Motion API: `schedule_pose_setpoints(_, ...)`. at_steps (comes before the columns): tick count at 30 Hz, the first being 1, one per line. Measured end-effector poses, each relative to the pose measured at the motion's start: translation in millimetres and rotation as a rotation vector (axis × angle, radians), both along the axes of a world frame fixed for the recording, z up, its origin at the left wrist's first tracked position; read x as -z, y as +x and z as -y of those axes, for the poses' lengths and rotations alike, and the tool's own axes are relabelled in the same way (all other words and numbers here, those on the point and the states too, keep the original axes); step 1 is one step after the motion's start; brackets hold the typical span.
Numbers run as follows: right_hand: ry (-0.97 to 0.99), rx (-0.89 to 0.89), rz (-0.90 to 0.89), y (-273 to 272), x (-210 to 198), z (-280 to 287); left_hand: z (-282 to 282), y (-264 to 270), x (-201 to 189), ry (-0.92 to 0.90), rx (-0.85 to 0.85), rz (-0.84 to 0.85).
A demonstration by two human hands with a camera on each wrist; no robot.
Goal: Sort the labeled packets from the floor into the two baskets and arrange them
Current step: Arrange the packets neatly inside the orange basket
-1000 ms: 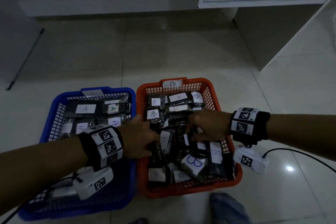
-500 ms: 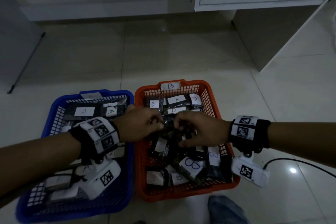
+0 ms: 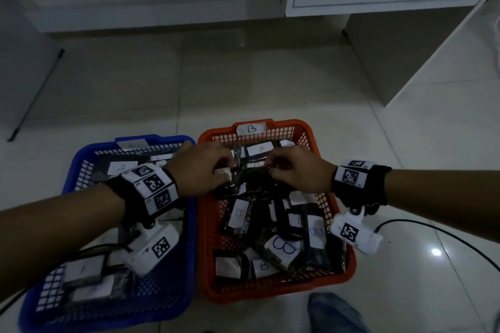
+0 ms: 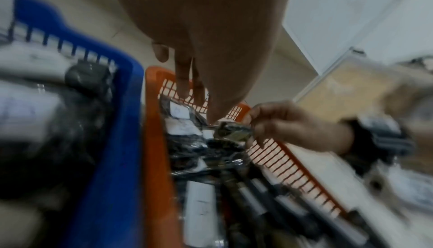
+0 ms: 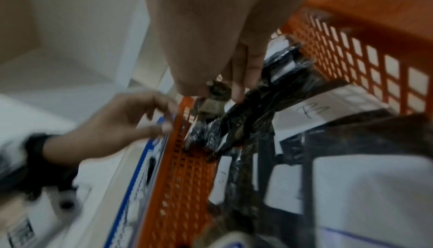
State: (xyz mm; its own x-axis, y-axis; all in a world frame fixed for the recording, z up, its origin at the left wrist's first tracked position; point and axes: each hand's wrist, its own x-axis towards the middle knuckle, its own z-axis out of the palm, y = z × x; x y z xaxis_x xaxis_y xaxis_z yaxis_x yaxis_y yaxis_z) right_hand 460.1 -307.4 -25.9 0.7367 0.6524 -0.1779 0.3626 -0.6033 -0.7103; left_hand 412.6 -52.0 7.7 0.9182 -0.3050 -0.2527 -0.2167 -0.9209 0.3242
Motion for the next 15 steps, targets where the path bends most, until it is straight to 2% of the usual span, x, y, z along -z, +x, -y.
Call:
schedule_pose_setpoints(2,-0.051,0.005,-0.079,6,4,-2,-5,1,3,0.168,0.094,0.032)
schedule_pose_setpoints(4,-0.079,0.004,-0.135,9,9,-7,-6,1,7,0.216,0.129,0.048)
schedule_pose_setpoints(8,-0.112,0.065,-0.113,10,19,-16,-5,2,13,0.211,0.133,0.097)
schedule_pose_setpoints(15,-0.207,0.114,0.05,7,26,-24,-5,5,21,0.17,0.1,0.052)
